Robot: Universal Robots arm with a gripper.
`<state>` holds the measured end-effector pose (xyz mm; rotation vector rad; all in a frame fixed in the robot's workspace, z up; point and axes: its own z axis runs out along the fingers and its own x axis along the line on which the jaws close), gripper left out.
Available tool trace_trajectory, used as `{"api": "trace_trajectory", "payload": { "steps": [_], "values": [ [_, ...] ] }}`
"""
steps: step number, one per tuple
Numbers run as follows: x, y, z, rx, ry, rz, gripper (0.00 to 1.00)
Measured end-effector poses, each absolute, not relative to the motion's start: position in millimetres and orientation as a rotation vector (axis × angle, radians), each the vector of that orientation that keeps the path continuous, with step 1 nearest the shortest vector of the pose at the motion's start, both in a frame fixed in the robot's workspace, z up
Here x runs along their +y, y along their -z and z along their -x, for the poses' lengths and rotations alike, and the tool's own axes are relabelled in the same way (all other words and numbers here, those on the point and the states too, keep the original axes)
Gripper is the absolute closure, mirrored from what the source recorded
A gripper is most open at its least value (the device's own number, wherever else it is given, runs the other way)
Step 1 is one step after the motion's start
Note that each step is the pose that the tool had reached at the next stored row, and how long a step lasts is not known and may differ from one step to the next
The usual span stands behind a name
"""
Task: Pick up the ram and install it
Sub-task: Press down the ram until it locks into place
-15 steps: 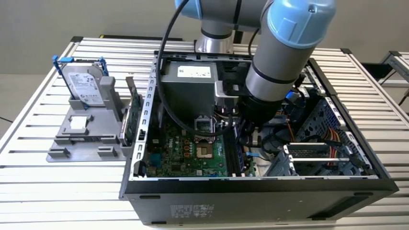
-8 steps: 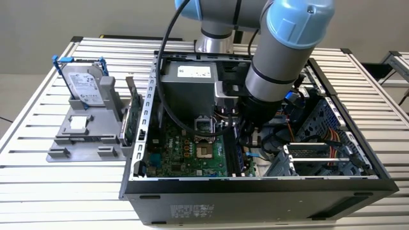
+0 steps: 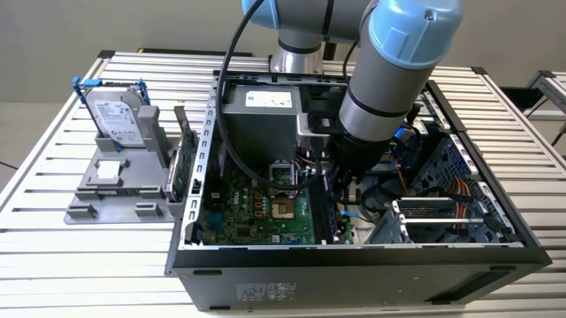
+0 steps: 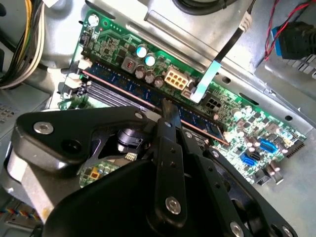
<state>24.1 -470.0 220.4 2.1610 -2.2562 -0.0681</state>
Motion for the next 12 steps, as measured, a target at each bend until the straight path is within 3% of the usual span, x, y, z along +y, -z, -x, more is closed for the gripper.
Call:
{"api": "trace_trajectory", "payload": {
  "steps": [12],
  "values": [
    [-470,-232,-24,-2.256,0.068,-2.161,1.0]
  ]
}}
